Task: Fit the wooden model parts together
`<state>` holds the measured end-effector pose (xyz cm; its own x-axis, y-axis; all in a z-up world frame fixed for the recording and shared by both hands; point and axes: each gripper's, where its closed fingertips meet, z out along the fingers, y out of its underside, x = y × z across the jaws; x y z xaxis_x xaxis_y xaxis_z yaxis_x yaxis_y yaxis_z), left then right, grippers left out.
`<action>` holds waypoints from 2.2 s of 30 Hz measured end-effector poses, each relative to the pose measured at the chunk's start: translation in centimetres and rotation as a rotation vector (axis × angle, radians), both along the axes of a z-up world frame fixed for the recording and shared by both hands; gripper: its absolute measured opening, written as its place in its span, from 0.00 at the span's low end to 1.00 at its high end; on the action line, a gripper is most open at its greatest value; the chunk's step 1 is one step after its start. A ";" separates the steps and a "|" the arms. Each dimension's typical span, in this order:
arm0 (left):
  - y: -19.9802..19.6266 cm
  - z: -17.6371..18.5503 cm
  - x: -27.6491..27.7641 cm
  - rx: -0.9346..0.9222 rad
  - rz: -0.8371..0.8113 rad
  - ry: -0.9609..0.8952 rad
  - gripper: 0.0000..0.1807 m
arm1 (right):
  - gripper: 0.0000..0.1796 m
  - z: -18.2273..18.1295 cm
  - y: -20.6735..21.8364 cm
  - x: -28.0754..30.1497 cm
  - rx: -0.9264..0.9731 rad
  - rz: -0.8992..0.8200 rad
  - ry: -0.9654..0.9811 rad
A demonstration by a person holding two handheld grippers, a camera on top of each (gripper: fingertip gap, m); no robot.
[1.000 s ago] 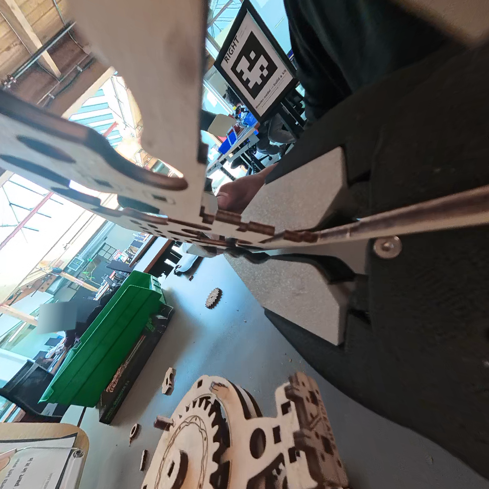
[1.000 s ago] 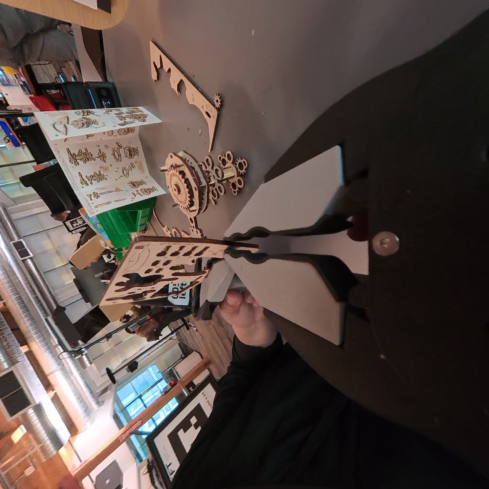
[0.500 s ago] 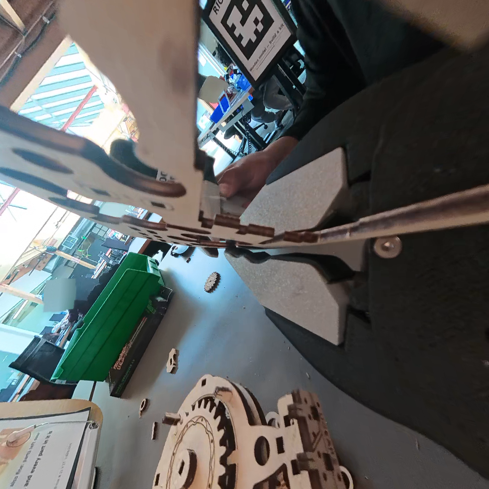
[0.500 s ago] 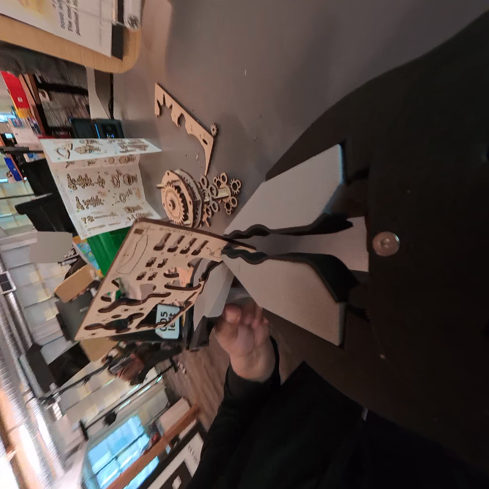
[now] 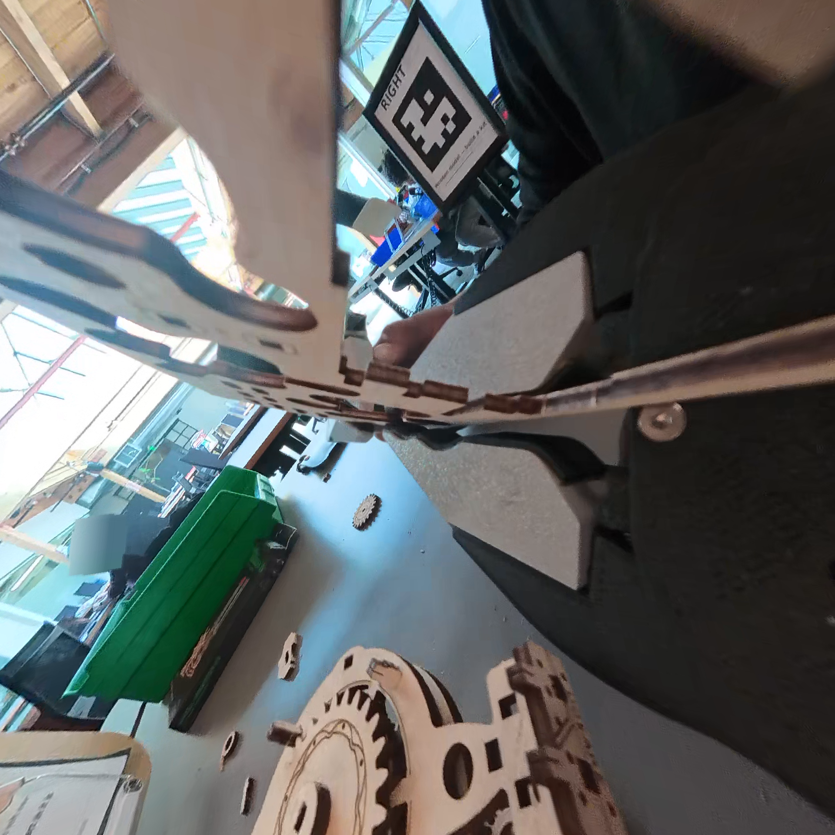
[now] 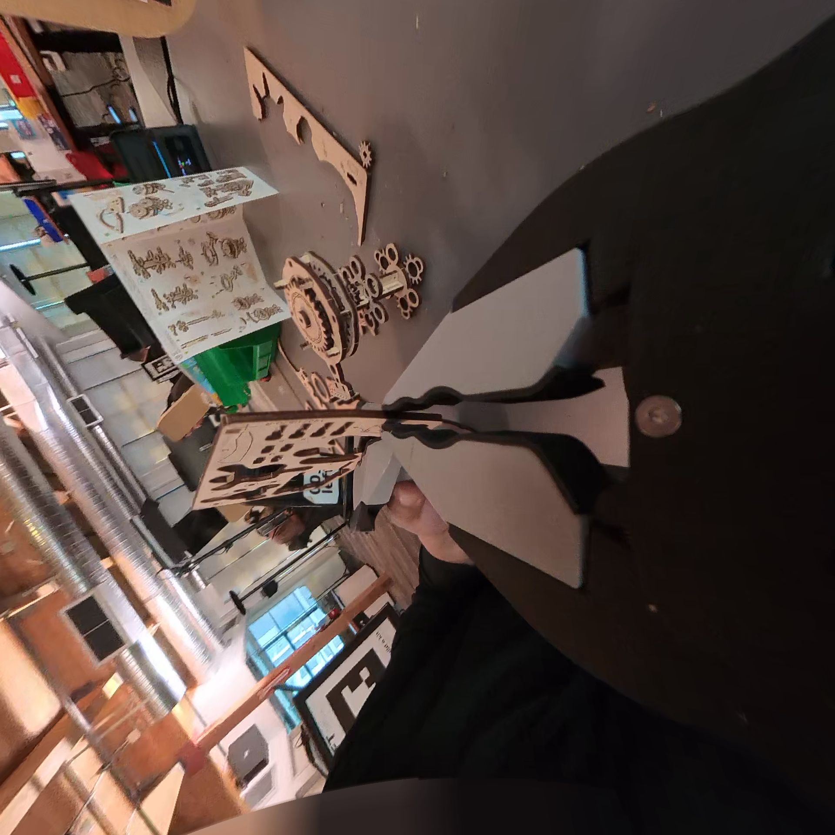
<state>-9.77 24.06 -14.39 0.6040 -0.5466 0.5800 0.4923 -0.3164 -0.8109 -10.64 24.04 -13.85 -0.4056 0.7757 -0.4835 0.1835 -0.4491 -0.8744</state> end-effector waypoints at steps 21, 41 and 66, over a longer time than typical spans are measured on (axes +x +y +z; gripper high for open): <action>0.5 0.2 -0.2 0.027 0.090 0.036 0.00 | 0.01 0.4 0.5 -0.2 -0.229 0.011 0.060; 0.9 -0.2 -0.5 0.026 0.208 0.187 0.00 | 0.02 -0.4 0.9 -0.7 0.034 -0.182 -0.043; 0.8 0.5 -0.5 0.057 0.126 0.056 0.00 | 0.02 0.3 1.0 -0.6 -0.075 -0.043 0.033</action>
<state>-10.28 24.90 -13.86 0.7008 -0.4951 0.5135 0.4785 -0.2077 -0.8532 -11.26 25.00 -13.52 -0.3893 0.7551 -0.5275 0.1343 -0.5200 -0.8435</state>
